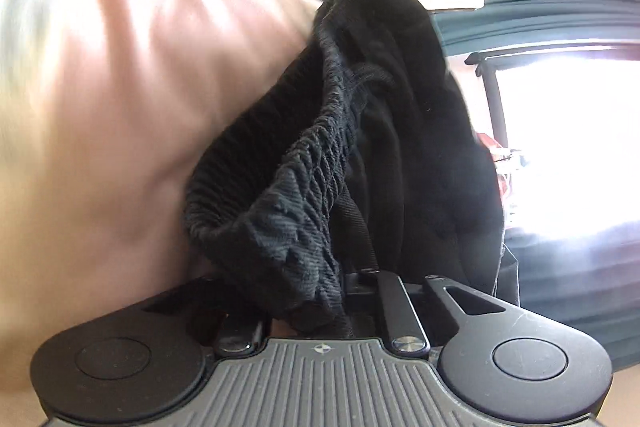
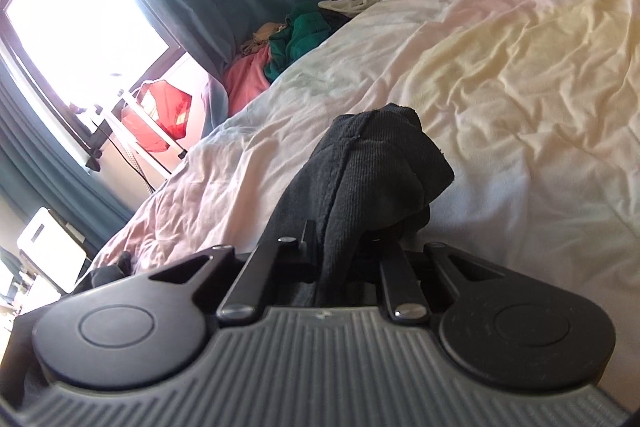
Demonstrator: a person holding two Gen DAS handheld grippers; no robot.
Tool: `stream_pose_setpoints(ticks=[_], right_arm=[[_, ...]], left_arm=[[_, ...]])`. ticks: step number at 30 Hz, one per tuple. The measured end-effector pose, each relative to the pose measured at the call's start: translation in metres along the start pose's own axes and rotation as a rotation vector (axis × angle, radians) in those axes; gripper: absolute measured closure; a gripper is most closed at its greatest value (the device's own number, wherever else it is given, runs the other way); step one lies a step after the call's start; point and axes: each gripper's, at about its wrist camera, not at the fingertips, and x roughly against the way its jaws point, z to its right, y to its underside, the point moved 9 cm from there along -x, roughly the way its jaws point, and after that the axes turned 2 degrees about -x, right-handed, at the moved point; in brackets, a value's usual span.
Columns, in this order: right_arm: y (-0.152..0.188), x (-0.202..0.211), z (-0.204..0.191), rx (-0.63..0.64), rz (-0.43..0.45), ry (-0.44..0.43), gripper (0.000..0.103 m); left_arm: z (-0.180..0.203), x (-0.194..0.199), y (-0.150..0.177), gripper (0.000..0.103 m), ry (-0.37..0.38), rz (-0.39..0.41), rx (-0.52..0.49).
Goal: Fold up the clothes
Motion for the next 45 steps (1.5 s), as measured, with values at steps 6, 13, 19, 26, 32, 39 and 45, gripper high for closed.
stream_pose_setpoints(ticks=[6, 13, 19, 26, 32, 39, 45], right_arm=[[-0.014, 0.012, 0.002, 0.039, 0.062, 0.037, 0.09], [-0.015, 0.014, 0.032, 0.068, 0.071, 0.226, 0.09], [0.006, 0.004, 0.053, 0.194, 0.009, 0.412, 0.089], [0.004, 0.014, 0.037, 0.266, 0.056, 0.365, 0.076], [0.006, 0.034, 0.004, 0.305, 0.092, 0.269, 0.029], [0.008, 0.085, -0.048, 0.451, 0.206, 0.194, 0.029], [0.009, 0.131, -0.076, 0.455, 0.239, 0.056, 0.029]], left_arm=[[0.051, 0.07, -0.072, 0.095, 0.002, 0.16, -0.124], [0.022, 0.128, -0.133, 0.095, -0.114, 0.13, -0.136], [-0.075, 0.136, -0.144, 0.094, -0.241, 0.065, -0.159], [-0.07, 0.146, -0.116, 0.078, -0.253, 0.021, -0.344], [-0.038, 0.164, -0.084, 0.013, -0.318, 0.023, -0.581], [0.007, 0.185, -0.03, 0.006, -0.317, 0.111, -0.84], [0.065, 0.184, 0.032, 0.006, -0.19, 0.165, -0.961]])
